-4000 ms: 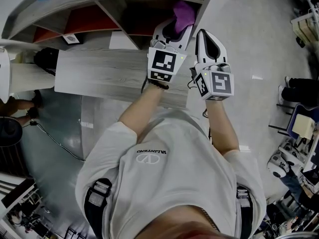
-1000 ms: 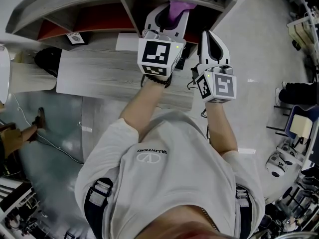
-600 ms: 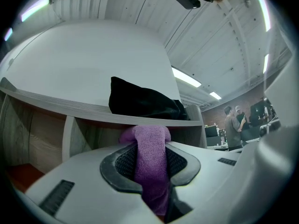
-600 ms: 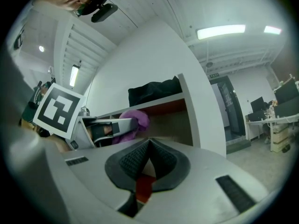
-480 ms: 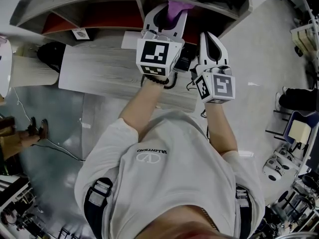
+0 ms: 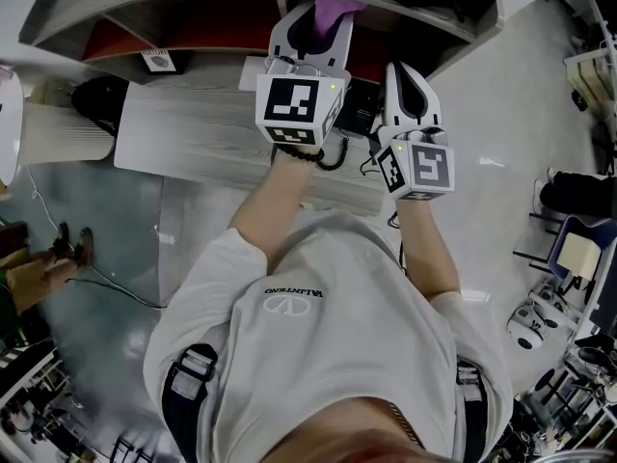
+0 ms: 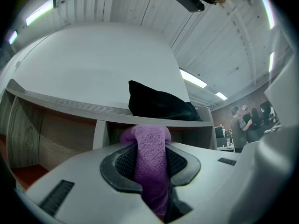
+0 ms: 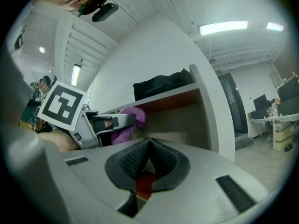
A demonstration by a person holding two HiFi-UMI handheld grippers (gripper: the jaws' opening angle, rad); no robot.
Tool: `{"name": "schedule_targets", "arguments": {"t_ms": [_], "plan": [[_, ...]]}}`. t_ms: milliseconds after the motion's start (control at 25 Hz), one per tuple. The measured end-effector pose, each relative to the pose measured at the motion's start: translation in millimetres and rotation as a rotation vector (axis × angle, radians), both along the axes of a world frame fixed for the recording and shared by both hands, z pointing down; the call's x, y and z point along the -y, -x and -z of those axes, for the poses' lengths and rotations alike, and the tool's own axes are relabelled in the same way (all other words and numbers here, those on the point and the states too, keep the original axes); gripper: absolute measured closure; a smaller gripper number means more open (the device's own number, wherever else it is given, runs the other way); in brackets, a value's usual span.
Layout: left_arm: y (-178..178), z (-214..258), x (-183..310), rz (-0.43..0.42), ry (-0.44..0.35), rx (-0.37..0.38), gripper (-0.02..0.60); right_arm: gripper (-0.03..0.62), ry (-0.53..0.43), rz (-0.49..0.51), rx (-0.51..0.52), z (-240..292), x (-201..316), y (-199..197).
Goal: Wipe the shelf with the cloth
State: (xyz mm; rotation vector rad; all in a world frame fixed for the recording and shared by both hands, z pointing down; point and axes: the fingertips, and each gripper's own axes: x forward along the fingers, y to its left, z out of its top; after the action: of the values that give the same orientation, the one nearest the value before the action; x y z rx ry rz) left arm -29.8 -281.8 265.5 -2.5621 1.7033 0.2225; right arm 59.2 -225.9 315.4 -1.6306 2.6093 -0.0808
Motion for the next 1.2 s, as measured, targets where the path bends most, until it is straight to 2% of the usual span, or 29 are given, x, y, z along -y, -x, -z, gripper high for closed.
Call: {"name": "schedule_targets", "arguments": {"t_ms": [840,1200], "plan": [[26,-3,1,0.043,-0.01,-0.044,0.479,0.592,0.025,-0.01,-0.001,-12,1,8],[27,-25,1,0.046,0.029,-0.042,0.479,0.594,0.042,-0.02,-0.005,-18,2,8]]}}
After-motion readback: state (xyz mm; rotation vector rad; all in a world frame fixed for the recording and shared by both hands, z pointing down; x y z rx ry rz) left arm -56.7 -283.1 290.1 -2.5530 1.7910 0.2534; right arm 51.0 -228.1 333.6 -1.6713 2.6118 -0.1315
